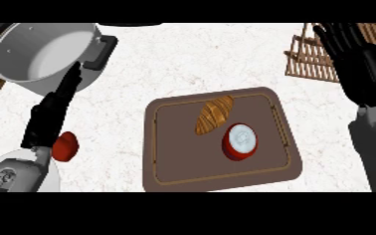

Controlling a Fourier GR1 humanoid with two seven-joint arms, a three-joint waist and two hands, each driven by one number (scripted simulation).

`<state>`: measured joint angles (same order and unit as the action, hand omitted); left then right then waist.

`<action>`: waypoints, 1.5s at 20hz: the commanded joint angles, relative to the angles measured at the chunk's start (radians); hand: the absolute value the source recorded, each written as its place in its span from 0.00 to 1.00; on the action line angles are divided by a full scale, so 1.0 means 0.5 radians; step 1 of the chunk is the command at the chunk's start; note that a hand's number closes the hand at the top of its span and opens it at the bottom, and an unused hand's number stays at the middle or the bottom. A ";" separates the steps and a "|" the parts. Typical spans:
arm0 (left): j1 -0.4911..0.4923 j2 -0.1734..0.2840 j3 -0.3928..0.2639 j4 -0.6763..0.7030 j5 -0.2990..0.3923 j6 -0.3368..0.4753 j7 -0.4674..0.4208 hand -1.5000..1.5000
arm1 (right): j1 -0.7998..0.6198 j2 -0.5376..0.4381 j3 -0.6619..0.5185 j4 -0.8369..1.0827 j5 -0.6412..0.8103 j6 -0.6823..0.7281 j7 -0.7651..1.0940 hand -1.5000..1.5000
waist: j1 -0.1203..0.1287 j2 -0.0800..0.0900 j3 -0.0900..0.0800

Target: Pick the can from the tray and place it in the tiered shelf

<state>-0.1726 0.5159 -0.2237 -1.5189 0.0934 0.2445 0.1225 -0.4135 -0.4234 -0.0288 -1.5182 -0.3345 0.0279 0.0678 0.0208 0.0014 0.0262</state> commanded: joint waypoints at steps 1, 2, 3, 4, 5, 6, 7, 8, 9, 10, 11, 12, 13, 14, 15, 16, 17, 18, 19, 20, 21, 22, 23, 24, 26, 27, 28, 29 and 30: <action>0.085 -0.020 0.001 -0.139 -0.042 0.056 0.155 0.50 | 0.006 0.166 0.168 -0.078 0.128 -0.087 -0.006 1.00 | -0.019 -0.008 -0.052; 0.156 -0.003 0.110 -0.004 0.066 -0.008 -0.014 0.50 | 0.010 0.257 0.285 -0.116 0.226 -0.156 -0.038 1.00 | -0.011 -0.005 -0.054; 0.171 0.005 0.148 -0.002 0.118 -0.027 0.010 0.50 | 0.040 0.324 0.405 -0.211 0.294 -0.192 -0.023 1.00 | -0.012 -0.009 -0.055; 0.171 -0.009 0.209 0.085 0.220 -0.075 -0.021 0.50 | -0.047 0.369 0.547 -0.263 0.402 -0.246 0.041 1.00 | 0.007 -0.009 -0.060; 0.210 -0.025 0.240 0.137 0.243 -0.072 -0.073 0.50 | -0.042 0.453 0.673 -0.274 0.496 -0.297 0.038 1.00 | 0.018 -0.008 -0.062; 0.231 -0.029 0.239 0.099 0.275 -0.075 0.002 0.50 | -0.114 0.523 0.797 -0.244 0.594 -0.339 0.066 1.00 | 0.061 -0.010 -0.062; 0.246 -0.038 0.193 0.106 0.229 -0.034 0.055 0.50 | 0.050 -0.087 0.464 -0.005 0.950 -0.459 0.211 1.00 | -0.077 -0.030 -0.113; 0.298 -0.074 0.206 0.117 0.271 -0.038 0.030 0.50 | 0.121 0.061 0.453 -0.026 1.028 -0.703 0.204 1.00 | -0.080 -0.035 -0.088; 0.324 -0.057 0.230 0.142 0.303 -0.071 0.024 0.50 | 0.146 0.166 0.547 -0.062 1.157 -0.848 0.203 1.00 | -0.055 -0.033 -0.080; 0.359 -0.089 0.233 0.125 0.321 -0.064 -0.002 0.50 | 0.197 0.196 0.604 -0.126 1.297 -0.968 0.171 1.00 | -0.063 -0.043 -0.073; 0.358 -0.099 0.240 0.143 0.341 -0.090 -0.022 0.50 | 0.275 0.361 0.788 -0.196 1.419 -1.079 0.184 0.00 | -0.060 -0.030 -0.065; 0.415 -0.079 0.269 0.194 0.368 -0.159 -0.100 0.50 | 0.281 0.519 0.946 -0.211 1.501 -1.144 0.278 0.00 | -0.032 -0.019 -0.063; 0.387 -0.020 0.303 0.124 0.404 -0.192 -0.018 0.50 | 0.369 0.611 1.084 -0.258 1.587 -1.191 0.352 0.00 | -0.038 -0.024 -0.059; 0.405 -0.056 0.318 0.185 0.414 -0.204 -0.105 0.50 | 0.491 0.654 1.224 -0.299 1.663 -1.200 0.369 0.00 | -0.056 -0.023 -0.060; 0.381 -0.085 0.277 0.168 0.373 -0.166 -0.068 0.50 | 0.478 0.727 1.334 -0.285 1.812 -1.259 0.478 0.00 | -0.056 -0.021 -0.059; 0.434 -0.066 0.352 0.214 0.403 -0.212 -0.170 0.50 | 0.508 0.632 1.343 -0.449 1.918 -1.199 0.651 0.00 | -0.061 -0.020 -0.058; 0.416 -0.094 0.308 0.250 0.379 -0.207 -0.157 0.50 | 0.565 0.703 1.463 -0.447 2.082 -1.264 0.730 0.00 | -0.077 -0.023 -0.060; 0.471 -0.047 0.327 0.113 0.413 -0.219 -0.091 0.50 | 0.545 0.645 1.431 -0.494 2.256 -1.249 0.895 0.00 | -0.070 -0.034 -0.060; 0.368 -0.058 0.355 0.235 0.392 -0.187 -0.098 0.50 | 0.524 0.591 1.418 -0.471 2.384 -1.178 0.986 0.00 | -0.103 -0.029 -0.063; 0.478 -0.076 0.351 0.248 0.392 -0.209 -0.186 0.50 | 0.539 0.539 1.407 -0.492 2.481 -1.092 1.088 0.00 | -0.094 -0.033 -0.065; 0.419 -0.043 0.348 0.235 0.405 -0.243 -0.135 0.50 | 0.477 0.539 1.389 -0.474 2.590 -0.984 1.227 0.00 | -0.110 -0.037 -0.067; 0.463 -0.021 0.386 0.206 0.436 -0.255 -0.133 0.50 | 0.549 0.502 1.425 -0.514 2.691 -0.919 1.308 0.00 | -0.104 -0.042 -0.066; 0.438 -0.055 0.373 0.248 0.424 -0.249 -0.162 0.50 | 0.525 0.508 1.449 -0.568 2.770 -0.785 1.430 0.00 | -0.114 -0.037 -0.067; 0.407 -0.067 0.360 0.262 0.400 -0.224 -0.149 0.50 | 0.445 0.525 1.424 -0.557 2.812 -0.623 1.557 0.00 | -0.108 -0.031 -0.067; 0.465 -0.038 0.356 0.206 0.404 -0.262 -0.155 0.50 | 0.416 0.546 1.486 -0.653 2.894 -0.332 1.778 0.00 | -0.084 -0.040 -0.066; 0.386 -0.022 0.398 0.231 0.437 -0.264 -0.112 0.50 | 0.368 0.488 1.452 -0.666 2.843 -0.152 1.811 0.00 | -0.086 -0.027 -0.064; 0.393 -0.035 0.385 0.216 0.442 -0.281 -0.124 0.50 | 0.342 0.549 1.516 -0.666 2.842 -0.004 1.911 0.00 | -0.070 -0.026 -0.064; 0.432 -0.044 0.381 0.246 0.412 -0.270 -0.177 0.50 | 0.366 0.549 1.584 -0.745 2.813 0.152 1.978 0.00 | -0.071 -0.027 -0.064; 0.375 0.009 0.393 0.174 0.437 -0.276 -0.060 0.50 | 0.332 0.548 1.595 -0.697 2.768 0.306 2.020 0.00 | -0.057 -0.027 -0.062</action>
<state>0.0326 0.5006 -0.0351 -1.4079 0.3035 0.1143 0.0577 -0.2177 -0.1540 0.7217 -1.8387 1.0407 -0.0686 0.9354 -0.0182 -0.0134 -0.0060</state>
